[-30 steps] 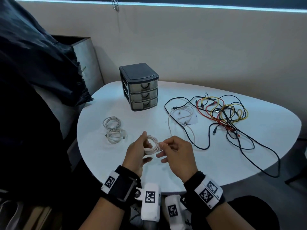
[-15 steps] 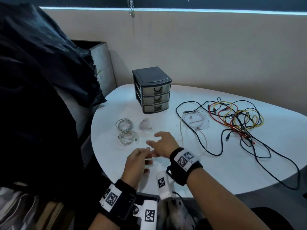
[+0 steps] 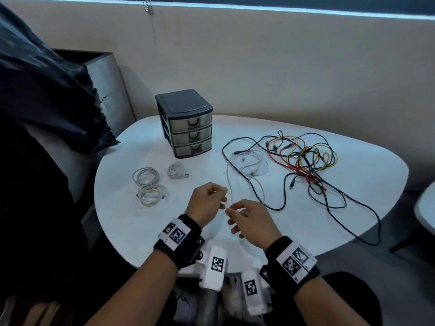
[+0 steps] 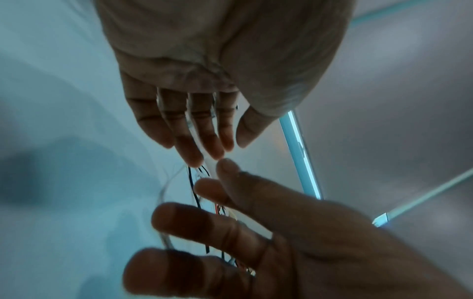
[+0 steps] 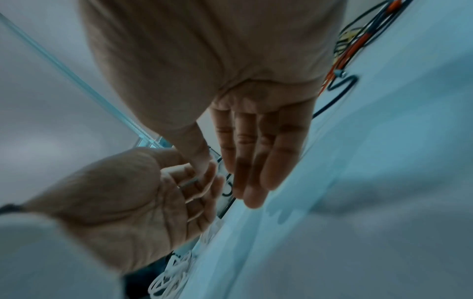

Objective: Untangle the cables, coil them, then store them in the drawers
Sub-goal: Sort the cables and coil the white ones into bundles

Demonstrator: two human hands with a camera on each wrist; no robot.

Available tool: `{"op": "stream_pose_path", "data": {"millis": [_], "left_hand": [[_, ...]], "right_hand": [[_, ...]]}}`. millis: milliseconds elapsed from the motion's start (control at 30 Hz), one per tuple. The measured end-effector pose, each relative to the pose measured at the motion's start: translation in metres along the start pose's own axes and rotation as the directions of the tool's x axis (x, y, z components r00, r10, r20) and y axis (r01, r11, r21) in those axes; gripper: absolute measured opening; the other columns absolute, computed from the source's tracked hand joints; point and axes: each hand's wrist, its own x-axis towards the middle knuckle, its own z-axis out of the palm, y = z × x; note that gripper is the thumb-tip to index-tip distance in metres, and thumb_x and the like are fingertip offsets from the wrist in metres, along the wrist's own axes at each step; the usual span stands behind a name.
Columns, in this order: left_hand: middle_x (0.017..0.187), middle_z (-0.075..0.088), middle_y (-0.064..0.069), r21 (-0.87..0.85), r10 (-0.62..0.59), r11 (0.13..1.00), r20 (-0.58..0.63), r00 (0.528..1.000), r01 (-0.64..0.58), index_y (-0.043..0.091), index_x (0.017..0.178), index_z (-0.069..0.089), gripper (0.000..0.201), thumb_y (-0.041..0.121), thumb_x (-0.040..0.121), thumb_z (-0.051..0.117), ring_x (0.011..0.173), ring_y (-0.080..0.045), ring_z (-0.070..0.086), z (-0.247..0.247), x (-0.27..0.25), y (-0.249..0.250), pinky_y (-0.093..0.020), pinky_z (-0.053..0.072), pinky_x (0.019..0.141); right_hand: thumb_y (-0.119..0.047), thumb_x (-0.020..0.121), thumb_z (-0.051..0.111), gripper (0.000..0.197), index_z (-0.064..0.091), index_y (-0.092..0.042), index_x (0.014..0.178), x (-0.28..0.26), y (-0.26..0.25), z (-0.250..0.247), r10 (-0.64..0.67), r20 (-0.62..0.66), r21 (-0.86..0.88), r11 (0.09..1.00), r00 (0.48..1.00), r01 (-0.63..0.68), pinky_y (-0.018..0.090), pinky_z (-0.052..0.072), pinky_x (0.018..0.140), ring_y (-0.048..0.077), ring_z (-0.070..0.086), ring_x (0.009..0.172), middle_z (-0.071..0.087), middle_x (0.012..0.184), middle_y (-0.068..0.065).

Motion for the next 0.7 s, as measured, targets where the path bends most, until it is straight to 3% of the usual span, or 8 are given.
{"op": "stream_pose_path", "data": {"millis": [67, 133, 200, 267, 367, 433, 567, 700], "left_hand": [[0.095, 0.067, -0.003, 0.094, 0.016, 0.995, 0.001, 1.0, -0.016, 0.014, 0.102, 0.061, 0.023, 0.032, 0.09, 0.067, 0.073, -0.017, 0.068, 0.02, 0.02, 0.004, -0.027, 0.052, 0.066], [0.122, 0.057, -0.002, 0.119, -0.013, 0.993, -0.074, 0.997, 0.022, 0.022, 0.122, 0.045, 0.056, 0.046, 0.079, 0.071, 0.09, -0.023, 0.07, 0.033, 0.041, 0.012, -0.037, 0.057, 0.082], [0.133, 0.045, 0.0, 0.013, -0.101, 0.995, -0.102, 0.99, 0.103, 0.024, 0.145, 0.025, 0.079, 0.042, 0.083, 0.072, 0.082, -0.022, 0.071, 0.039, 0.06, 0.022, -0.033, 0.059, 0.07], [0.127, 0.056, -0.005, -0.081, -0.192, 0.978, -0.003, 0.981, 0.191, 0.016, 0.15, 0.023, 0.073, 0.034, 0.094, 0.065, 0.067, -0.016, 0.069, 0.041, 0.068, 0.036, -0.024, 0.053, 0.051], [0.084, 0.063, -0.002, -0.062, -0.021, 0.998, 0.012, 1.0, 0.022, 0.007, 0.117, 0.063, 0.03, 0.031, 0.101, 0.053, 0.054, -0.012, 0.055, 0.037, 0.069, 0.059, -0.023, 0.047, 0.051], [0.071, 0.055, 0.0, -0.005, 0.181, 0.983, -0.029, 0.983, -0.181, 0.013, 0.092, 0.07, 0.024, 0.027, 0.102, 0.053, 0.05, -0.011, 0.047, 0.03, 0.064, 0.074, -0.025, 0.044, 0.056], [0.057, 0.058, 0.018, 0.104, 0.509, 0.855, 0.023, 0.861, -0.508, 0.026, 0.081, 0.071, 0.023, 0.023, 0.099, 0.058, 0.055, -0.003, 0.049, 0.013, 0.028, 0.088, -0.025, 0.047, 0.065], [0.064, 0.062, 0.024, 0.136, 0.571, 0.791, 0.189, 0.799, -0.597, 0.032, 0.085, 0.071, 0.02, 0.02, 0.098, 0.061, 0.06, 0.002, 0.051, 0.005, -0.011, 0.071, -0.017, 0.044, 0.065]], "right_hand": [[-0.03, 0.092, 0.066, 0.016, 0.068, -0.015, 0.096, -0.007, 0.006, -0.011, 0.009, -0.039, 0.04, 0.999, 0.999, -0.008, 0.021, 0.048, 0.052, 0.017, 0.069, 0.06, 0.074, 0.078, 0.007], [-0.029, 0.092, 0.066, 0.014, 0.068, -0.015, 0.093, -0.012, 0.01, -0.021, 0.01, -0.073, 0.065, 0.998, 0.997, -0.005, 0.022, 0.048, 0.052, 0.017, 0.069, 0.059, 0.074, 0.076, 0.007], [-0.027, 0.093, 0.065, 0.013, 0.068, -0.015, 0.09, -0.016, 0.013, -0.028, 0.001, -0.097, 0.08, 0.997, 0.995, 0.007, 0.022, 0.048, 0.052, 0.018, 0.07, 0.06, 0.074, 0.075, 0.006], [-0.026, 0.093, 0.065, 0.012, 0.068, -0.015, 0.089, -0.019, 0.014, -0.034, -0.008, -0.119, 0.093, 0.995, 0.993, 0.019, 0.023, 0.048, 0.052, 0.018, 0.07, 0.06, 0.073, 0.074, 0.005], [-0.026, 0.092, 0.067, 0.011, 0.069, -0.016, 0.089, -0.018, 0.013, -0.046, -0.026, -0.151, 0.089, 0.995, 0.988, 0.04, 0.026, 0.05, 0.054, 0.018, 0.069, 0.059, 0.073, 0.074, 0.006], [-0.027, 0.093, 0.066, 0.013, 0.069, -0.015, 0.087, -0.015, 0.007, -0.055, -0.038, -0.199, 0.09, 0.994, 0.979, 0.057, 0.028, 0.052, 0.057, 0.017, 0.068, 0.059, 0.073, 0.076, 0.006], [-0.048, 0.096, 0.056, 0.041, 0.071, -0.011, 0.089, -0.003, -0.03, -0.072, -0.026, -0.291, 0.181, 0.98, 0.956, 0.081, 0.029, 0.051, 0.059, 0.014, 0.066, 0.062, 0.075, 0.08, 0.008], [-0.066, 0.089, 0.052, 0.06, 0.063, -0.01, 0.112, 0.025, -0.075, -0.086, 0.073, 0.027, 0.518, 0.852, 0.997, -0.076, 0.04, 0.058, 0.084, 0.026, 0.074, 0.088, 0.076, 0.096, 0.013]]}}
